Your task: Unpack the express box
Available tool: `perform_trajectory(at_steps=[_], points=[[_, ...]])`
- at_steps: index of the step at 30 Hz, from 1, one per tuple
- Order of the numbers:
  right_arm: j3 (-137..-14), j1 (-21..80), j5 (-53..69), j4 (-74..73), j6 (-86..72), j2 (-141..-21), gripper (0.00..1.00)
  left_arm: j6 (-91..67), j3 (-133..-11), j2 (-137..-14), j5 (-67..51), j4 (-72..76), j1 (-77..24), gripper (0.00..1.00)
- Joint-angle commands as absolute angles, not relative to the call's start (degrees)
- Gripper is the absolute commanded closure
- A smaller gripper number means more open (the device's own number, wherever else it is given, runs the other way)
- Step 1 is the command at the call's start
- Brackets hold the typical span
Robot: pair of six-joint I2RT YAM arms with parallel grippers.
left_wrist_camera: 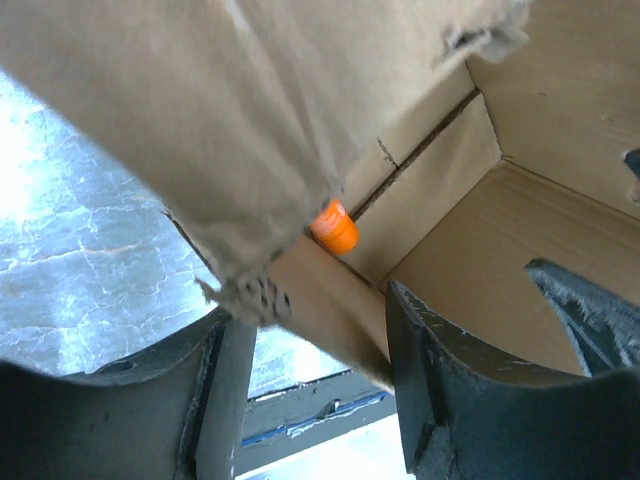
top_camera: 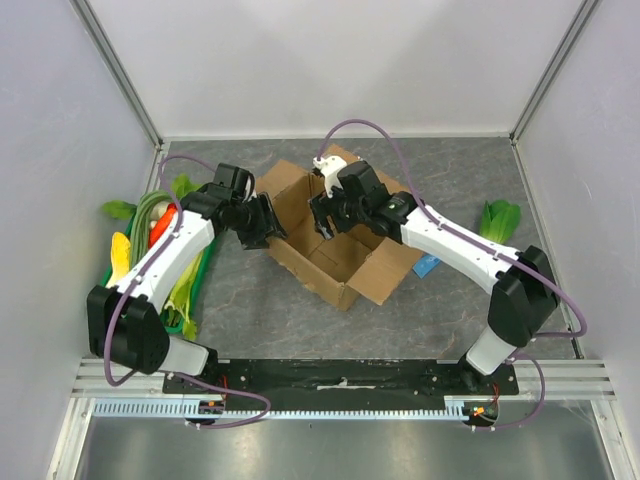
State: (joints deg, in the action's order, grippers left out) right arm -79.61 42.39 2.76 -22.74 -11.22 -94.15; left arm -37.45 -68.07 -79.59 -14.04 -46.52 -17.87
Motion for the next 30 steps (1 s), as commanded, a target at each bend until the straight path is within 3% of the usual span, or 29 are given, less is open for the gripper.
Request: perform_trajectory(at_steps=[1,3,6,7,9,30], points=[[-78.84,43.85,1.85,-21.18,-8.79,-95.18,0.23,-35.33,-68.38,-83.75,-12.13,-41.84,-18.19,0.40],[-78.57,44.47,0.54,-21.18,-8.70,-95.54,0.23,-34.89,-69.52,-84.63,-11.95,-40.34,-18.28,0.44],[-78.40,45.52,-1.30,-21.18,-8.26,-95.27,0.23,-33.84,-71.45,-86.04,-12.30,-40.52,-18.19,0.72],[-78.22,45.88,-1.32,-21.09,-7.83,-95.01,0.23,-33.49,-72.06,-86.04,-12.22,-40.34,-18.19,0.87],[-78.14,46.75,-2.10,-21.01,-7.56,-94.92,0.23,-32.52,-72.42,-85.70,-11.78,-39.56,-18.19,0.98],[-83.94,48.96,-17.12,-25.67,-21.70,-107.66,0.24,-43.94,-77.52,-84.20,-2.64,-42.54,-25.49,0.98]])
